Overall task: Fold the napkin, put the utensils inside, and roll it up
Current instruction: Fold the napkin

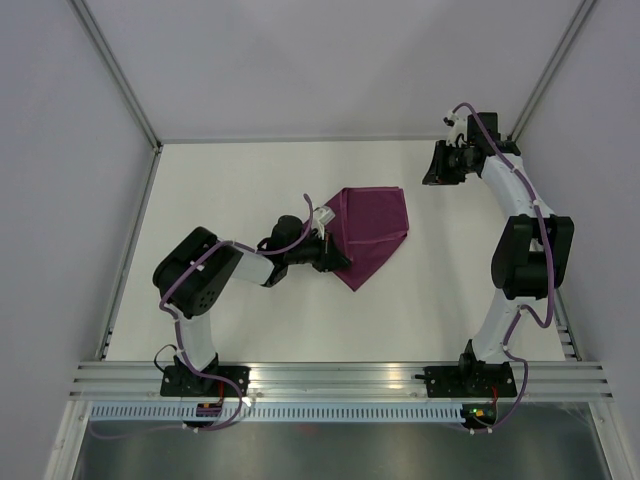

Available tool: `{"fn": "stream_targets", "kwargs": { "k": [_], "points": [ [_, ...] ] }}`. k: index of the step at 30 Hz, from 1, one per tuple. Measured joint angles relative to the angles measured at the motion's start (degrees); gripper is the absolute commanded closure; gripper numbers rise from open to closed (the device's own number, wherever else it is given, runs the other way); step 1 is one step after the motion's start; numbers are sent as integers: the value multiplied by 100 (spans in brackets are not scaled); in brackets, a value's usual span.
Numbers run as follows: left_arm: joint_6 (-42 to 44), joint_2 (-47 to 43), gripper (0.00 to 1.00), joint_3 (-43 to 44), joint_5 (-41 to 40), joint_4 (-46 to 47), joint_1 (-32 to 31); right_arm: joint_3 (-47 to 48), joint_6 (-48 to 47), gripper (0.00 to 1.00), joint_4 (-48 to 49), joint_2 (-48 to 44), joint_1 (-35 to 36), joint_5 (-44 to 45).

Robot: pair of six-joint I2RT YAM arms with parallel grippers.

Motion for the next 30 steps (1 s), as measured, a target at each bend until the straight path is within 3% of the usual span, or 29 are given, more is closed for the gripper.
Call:
{"fn": "stream_targets", "kwargs": {
  "k": [8, 15, 30],
  "points": [
    [136, 0, 81, 0, 13, -116, -7, 0, -2, 71, 2, 17, 42, 46],
    [223, 0, 65, 0, 46, -177, -20, 0, -4, 71, 2, 79, 52, 92],
    [400, -72, 65, 26, 192, -452, -35, 0, -7, 71, 2, 92, 76, 129]
  ]
}}
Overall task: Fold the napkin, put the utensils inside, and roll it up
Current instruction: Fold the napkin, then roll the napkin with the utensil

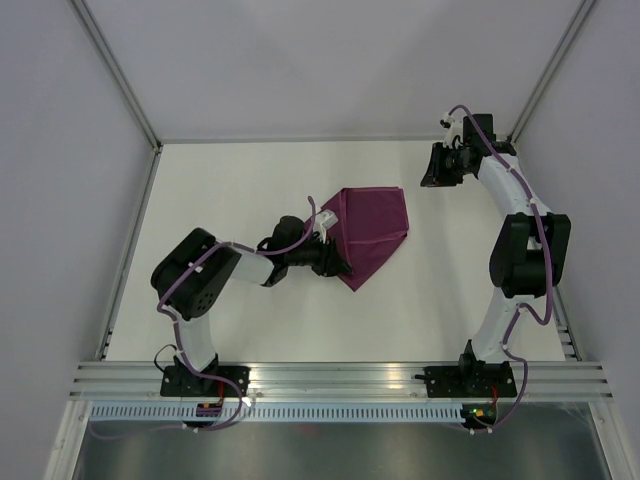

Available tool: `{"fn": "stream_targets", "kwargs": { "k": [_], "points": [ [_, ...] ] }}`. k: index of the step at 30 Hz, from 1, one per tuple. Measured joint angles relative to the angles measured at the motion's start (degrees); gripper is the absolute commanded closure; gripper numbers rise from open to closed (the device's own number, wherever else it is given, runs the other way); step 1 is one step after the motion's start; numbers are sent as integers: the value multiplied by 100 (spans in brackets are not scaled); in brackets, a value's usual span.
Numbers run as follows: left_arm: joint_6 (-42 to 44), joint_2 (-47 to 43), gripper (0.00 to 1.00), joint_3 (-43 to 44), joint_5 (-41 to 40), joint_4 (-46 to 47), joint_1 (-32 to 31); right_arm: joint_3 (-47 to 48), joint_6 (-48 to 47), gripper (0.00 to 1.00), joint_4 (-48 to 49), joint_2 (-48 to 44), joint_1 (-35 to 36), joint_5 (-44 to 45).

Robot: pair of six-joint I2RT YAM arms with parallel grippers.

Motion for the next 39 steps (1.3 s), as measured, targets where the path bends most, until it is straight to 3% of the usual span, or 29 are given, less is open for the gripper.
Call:
{"fn": "stream_targets", "kwargs": {
  "k": [12, 15, 17, 19, 21, 22, 29, 36, 39],
  "points": [
    [136, -525, 65, -13, 107, -308, -11, 0, -63, 71, -2, 0, 13, 22],
    [216, -988, 59, -13, 92, -463, -11, 0, -96, 71, -4, 0, 17, 28],
    [262, -1314, 51, -11, 37, -553, -15, 2, -118, 72, -13, 0, 52, 74],
    [319, -1707, 33, -11, -166, -634, -22, 20, -166, 71, -59, 0, 160, 177],
    [361, -2149, 28, -11, -483, -750, -26, 81, -236, 70, -142, 0, 323, 280],
    [374, -2350, 1, 0, -654, -789, -24, 136, -258, 70, -173, 0, 428, 313],
    [315, -3132, 0, 739, -1526, -1342, 339, 365, -455, 71, -243, -94, 1189, 575],
    [-310, -3193, 3, 2258, -2520, -2693, 1674, -260, -577, 75, 155, -385, 2415, 1309],
    [-409, -3351, 8, 2579, -3077, -3182, 1950, -533, -603, 72, 341, -385, 3130, 1690]
  ]
}}
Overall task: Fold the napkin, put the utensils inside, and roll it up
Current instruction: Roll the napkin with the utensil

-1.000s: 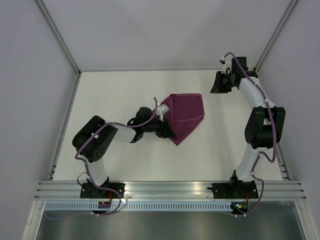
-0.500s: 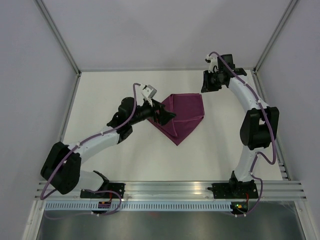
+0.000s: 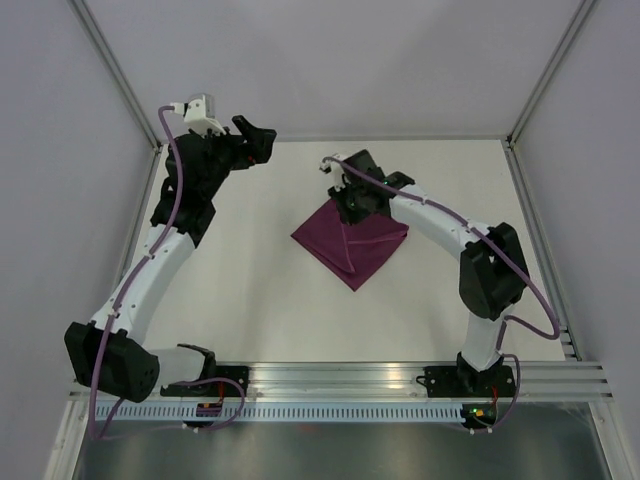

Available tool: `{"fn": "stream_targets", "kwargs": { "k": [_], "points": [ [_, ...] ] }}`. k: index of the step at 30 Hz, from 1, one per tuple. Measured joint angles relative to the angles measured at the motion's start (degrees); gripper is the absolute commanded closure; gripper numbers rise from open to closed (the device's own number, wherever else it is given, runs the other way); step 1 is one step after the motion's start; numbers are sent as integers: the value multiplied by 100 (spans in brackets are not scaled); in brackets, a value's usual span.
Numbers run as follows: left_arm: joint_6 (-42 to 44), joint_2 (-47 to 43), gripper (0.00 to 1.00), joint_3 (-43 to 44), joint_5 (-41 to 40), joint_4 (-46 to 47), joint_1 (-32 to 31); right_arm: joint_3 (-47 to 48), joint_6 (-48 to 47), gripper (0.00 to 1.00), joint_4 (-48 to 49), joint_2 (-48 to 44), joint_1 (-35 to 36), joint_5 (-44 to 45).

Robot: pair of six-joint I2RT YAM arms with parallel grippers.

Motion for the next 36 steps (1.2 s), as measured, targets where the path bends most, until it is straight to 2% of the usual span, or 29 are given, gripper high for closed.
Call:
{"fn": "stream_targets", "kwargs": {
  "k": [5, 10, 22, 36],
  "points": [
    [-24, -254, 9, 149, -553, -647, -39, -354, -50, 61, 337, 68, 1128, 706],
    [-24, -302, 9, 92, -730, -916, -42, -535, -59, 53, 629, 343, 1659, 1327],
    [-22, -245, 10, 13, -695, -1045, -28, -1049, -55, 47, 1051, 660, 2026, 2020],
    [-24, -192, 11, -302, -520, -1051, -13, -1353, -55, 46, 1257, 671, 2124, 2087]
  ]
}}
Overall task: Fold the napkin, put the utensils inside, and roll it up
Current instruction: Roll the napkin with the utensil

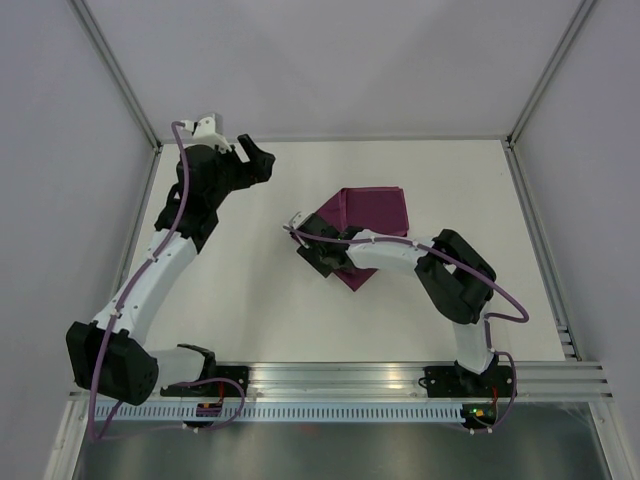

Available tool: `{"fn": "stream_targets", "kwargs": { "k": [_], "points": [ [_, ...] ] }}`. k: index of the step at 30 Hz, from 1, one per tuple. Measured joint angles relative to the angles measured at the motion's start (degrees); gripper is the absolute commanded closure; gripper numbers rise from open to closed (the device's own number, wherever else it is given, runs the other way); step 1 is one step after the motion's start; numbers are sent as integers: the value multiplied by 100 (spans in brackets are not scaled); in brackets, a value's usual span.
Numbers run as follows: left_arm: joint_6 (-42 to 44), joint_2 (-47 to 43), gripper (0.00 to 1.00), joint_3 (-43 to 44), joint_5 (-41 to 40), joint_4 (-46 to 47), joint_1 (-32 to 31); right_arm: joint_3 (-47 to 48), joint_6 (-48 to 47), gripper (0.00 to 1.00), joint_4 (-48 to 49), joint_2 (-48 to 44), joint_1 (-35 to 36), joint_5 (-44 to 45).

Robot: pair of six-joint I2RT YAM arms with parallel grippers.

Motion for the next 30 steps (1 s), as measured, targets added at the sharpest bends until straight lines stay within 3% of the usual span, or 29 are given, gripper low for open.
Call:
{"fn": "stream_targets", "kwargs": {
  "k": [15, 30],
  "points": [
    [0, 52, 12, -116, 144, 15, 0, -197, -13, 49, 170, 0, 122, 114],
    [0, 144, 13, -146, 149, 15, 0, -299, -190, 65, 365, 0, 140, 291]
  ]
}}
